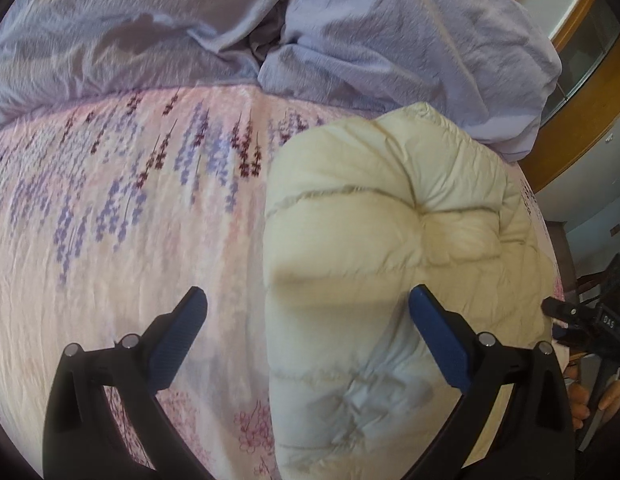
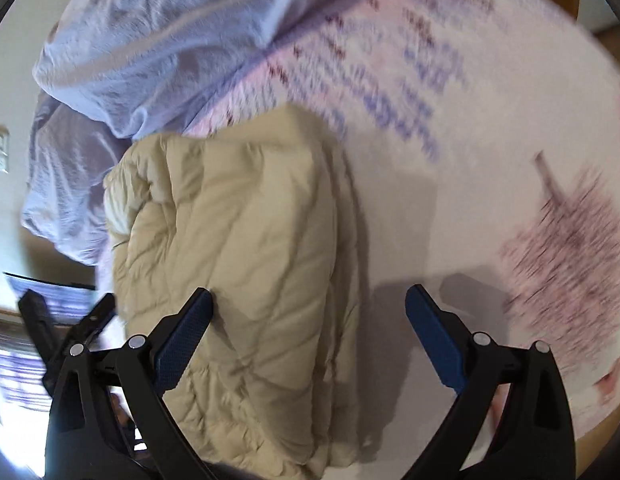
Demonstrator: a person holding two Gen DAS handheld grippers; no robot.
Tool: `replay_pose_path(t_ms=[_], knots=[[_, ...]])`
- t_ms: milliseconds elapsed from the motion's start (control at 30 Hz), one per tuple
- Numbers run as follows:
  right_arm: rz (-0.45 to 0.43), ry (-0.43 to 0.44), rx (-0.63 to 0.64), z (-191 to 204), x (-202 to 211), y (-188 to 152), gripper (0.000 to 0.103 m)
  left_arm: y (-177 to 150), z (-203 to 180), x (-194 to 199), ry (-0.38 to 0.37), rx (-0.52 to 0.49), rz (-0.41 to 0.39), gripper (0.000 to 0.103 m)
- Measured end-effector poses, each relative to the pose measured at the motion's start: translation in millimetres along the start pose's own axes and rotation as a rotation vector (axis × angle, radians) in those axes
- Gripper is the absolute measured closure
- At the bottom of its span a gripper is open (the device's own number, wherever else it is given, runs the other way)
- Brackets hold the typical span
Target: Fold large clothes
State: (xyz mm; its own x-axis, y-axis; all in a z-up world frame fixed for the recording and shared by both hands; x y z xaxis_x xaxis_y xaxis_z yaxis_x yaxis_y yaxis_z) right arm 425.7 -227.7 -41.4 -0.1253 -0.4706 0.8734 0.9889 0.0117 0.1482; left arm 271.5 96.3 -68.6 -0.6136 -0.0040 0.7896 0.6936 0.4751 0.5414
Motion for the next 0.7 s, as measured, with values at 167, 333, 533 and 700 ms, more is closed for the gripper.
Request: replay_pose_path(t_ms=[167, 333, 533, 700], knots=[[0.075, 0.055, -0.034, -0.7, -19.6, -3.9, 0.001, -3.9, -1.8, 7.9, -0.006, 0.007, 0.010, 0.002], [0.117, 0.087, -0.030, 3.6, -35.4, 0.4, 0.001, -6.3, -4.5, 16.5, -0.021, 0.012, 0.009, 0.002], [0.132, 0.142, -0.032, 12.9, -48.6, 2.4, 0.001, -7.2, -1.7, 21.5, -0.036, 0.021, 0.018, 0.002], [0.133, 0.199, -0.020, 30.7, -58.2, -2.3, 0.035, -5.8, 0.5, 19.5, -0.059, 0.028, 0.043, 0.002]])
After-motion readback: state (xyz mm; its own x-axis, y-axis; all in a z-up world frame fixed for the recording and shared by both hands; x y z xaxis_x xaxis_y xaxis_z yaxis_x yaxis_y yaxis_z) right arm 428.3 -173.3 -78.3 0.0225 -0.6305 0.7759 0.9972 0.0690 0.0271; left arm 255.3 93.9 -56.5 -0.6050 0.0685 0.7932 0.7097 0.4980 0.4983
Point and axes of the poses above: each gripper's, at about its wrist camera, not at the fingertips, and x roughly against the way its jaws point, z to its left, y to its top, the point moved 2 cm from there along -x, roughly the way its jaws point, and after that the axes turned 11 degrees about -z, right-handed, at the moved point
